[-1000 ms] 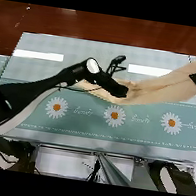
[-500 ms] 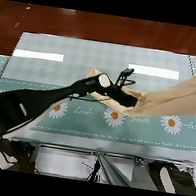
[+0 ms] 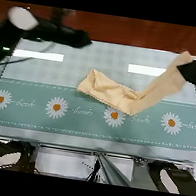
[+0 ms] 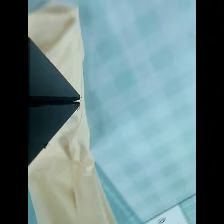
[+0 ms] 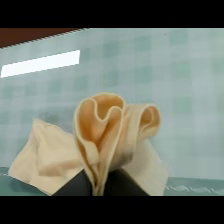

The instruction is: Fold the shirts.

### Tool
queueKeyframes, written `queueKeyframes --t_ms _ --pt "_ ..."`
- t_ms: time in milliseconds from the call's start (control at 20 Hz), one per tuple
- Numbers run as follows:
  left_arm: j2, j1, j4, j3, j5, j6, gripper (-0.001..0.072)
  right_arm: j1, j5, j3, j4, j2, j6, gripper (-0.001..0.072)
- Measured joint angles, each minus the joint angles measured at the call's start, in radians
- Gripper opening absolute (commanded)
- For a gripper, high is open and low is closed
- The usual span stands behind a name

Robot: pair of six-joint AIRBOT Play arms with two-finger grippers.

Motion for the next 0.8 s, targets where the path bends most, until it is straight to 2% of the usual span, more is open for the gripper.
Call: queueKeyframes --t_ms 250,600,650,700,750,800 --pt "0.181 0.247 0.066 0.0 -0.172 -0.027 0.0025 0.256 -0.237 0.0 0.016 -0.243 0.006 0.0027" --pt "0.31 0.324 0.08 -0.004 -0.337 -0.037 0.0026 0.541 -0.587 0.0 0.121 -0.552 0.013 0.0033" --pt "0.317 0.323 0.08 -0.01 -0.343 -0.038 0.0026 0.572 -0.626 0.0 0.143 -0.584 0.013 0.0163" --pt "0.322 0.322 0.084 -0.019 -0.356 -0.04 0.0026 0.6 -0.657 0.0 0.163 -0.608 0.015 0.0344" --pt "0.327 0.321 0.084 -0.03 -0.361 -0.04 0.0026 0.623 -0.685 0.0 0.177 -0.626 0.016 0.0481" --pt "0.328 0.319 0.084 -0.044 -0.362 -0.04 0.0026 0.64 -0.701 0.0 0.185 -0.638 0.011 0.0496"
